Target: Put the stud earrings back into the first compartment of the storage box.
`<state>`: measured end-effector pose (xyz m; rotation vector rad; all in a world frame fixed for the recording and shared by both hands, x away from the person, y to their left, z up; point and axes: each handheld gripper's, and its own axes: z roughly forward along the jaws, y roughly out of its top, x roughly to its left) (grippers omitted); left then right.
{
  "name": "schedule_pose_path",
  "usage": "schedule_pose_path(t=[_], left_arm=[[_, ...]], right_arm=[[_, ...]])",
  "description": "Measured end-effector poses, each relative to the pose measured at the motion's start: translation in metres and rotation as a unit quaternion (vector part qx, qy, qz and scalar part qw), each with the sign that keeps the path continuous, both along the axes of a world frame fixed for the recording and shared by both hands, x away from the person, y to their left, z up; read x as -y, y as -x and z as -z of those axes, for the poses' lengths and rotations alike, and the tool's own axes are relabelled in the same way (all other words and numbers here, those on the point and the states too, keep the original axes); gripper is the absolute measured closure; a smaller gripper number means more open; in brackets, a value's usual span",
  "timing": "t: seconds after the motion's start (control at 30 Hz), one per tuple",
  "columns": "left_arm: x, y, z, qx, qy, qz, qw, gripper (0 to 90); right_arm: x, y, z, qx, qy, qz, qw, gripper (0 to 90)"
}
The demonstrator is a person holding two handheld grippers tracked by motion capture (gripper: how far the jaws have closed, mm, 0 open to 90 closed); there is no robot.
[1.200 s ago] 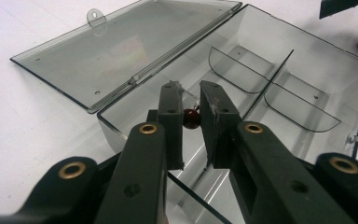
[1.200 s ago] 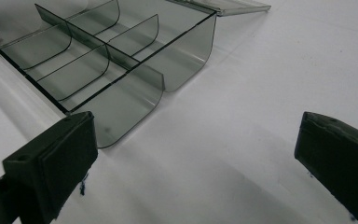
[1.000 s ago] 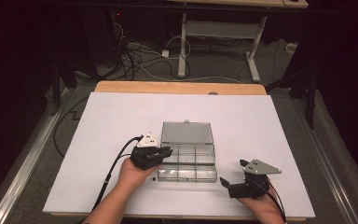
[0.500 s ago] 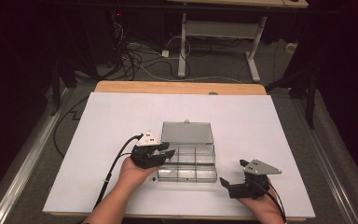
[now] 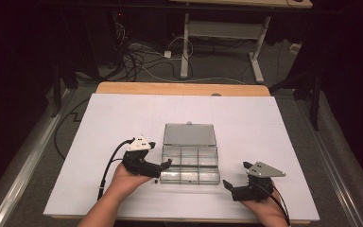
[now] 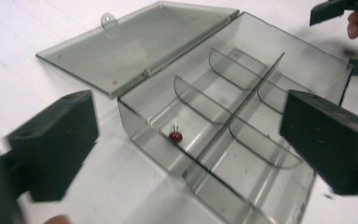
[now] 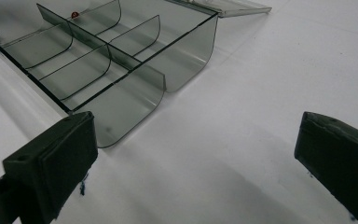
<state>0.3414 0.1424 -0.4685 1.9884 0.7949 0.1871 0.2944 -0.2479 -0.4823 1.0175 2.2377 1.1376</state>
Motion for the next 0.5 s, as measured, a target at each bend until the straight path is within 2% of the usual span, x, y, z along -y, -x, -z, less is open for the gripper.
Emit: schedule_pose_path(t=[0.23, 0.5], left_arm=[[-0.012, 0.015, 0.009, -0.008, -0.002, -0.001, 1.0000, 0.0], [-0.028, 0.031, 0.017, -0.004, -0.002, 0.011, 0.9999, 0.0]], right_arm=[[0.000, 0.000, 0.000, 0.001, 0.000, 0.000, 1.0000, 0.2], [0.000, 0.000, 0.000, 0.001, 0.002, 0.000, 1.0000, 0.3]])
